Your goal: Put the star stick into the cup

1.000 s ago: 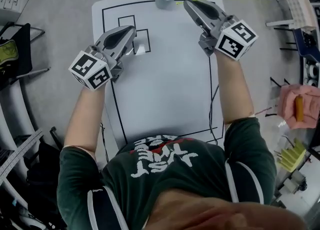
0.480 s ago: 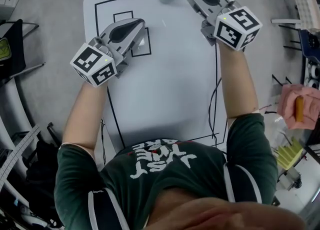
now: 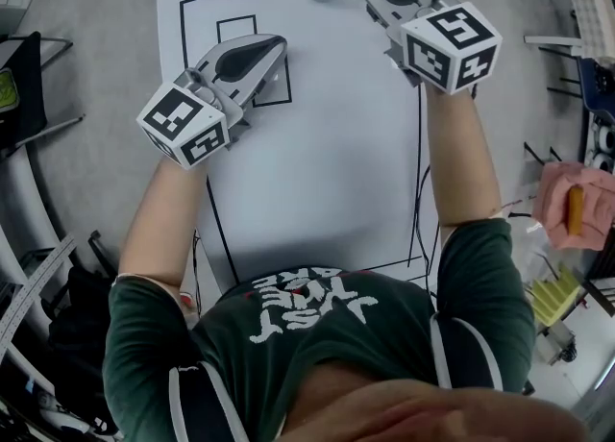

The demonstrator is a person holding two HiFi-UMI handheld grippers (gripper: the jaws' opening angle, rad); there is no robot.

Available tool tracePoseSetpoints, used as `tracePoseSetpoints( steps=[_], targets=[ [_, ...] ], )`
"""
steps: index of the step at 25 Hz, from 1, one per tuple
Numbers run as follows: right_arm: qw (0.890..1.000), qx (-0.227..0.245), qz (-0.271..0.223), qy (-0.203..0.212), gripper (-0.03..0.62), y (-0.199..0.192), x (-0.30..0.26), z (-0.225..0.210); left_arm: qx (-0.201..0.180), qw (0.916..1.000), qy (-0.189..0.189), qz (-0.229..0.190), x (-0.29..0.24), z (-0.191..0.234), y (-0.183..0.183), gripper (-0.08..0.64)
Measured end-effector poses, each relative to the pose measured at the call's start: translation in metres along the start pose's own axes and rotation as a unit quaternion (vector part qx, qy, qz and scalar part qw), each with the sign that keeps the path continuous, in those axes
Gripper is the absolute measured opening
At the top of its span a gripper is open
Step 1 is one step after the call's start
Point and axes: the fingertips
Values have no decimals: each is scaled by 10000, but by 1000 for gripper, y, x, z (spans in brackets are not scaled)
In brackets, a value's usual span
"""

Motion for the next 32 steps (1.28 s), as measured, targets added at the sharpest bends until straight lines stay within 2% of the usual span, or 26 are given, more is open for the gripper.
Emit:
tracePoseSetpoints(
  steps=[7, 21, 23, 25, 32],
  targets=[
    [9997, 52, 209, -83, 44, -5, -4, 2, 47, 10000, 5, -12, 1, -2, -5, 9],
    [9998, 14, 177, -90, 47, -3, -1, 5, 77, 10000, -51, -31, 3, -8, -6, 9],
    [9998, -20, 174, -97, 79, -3, 0, 5, 74, 9999, -63, -39, 3, -9, -6, 9],
    [9998, -69, 169, -109, 149, -4, 1, 6, 117, 9999, -57, -69, 4, -10, -5, 9],
    [9990, -106, 179, -398, 210, -3, 15, 4, 96, 9998, 6, -157, 13, -20, 3, 9]
  ],
)
Point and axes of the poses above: the fingertips, and each gripper's own axes: x backward along the fingers, z to its left, y out of its top, and after that the axes turned 7 degrees about x, right-handed
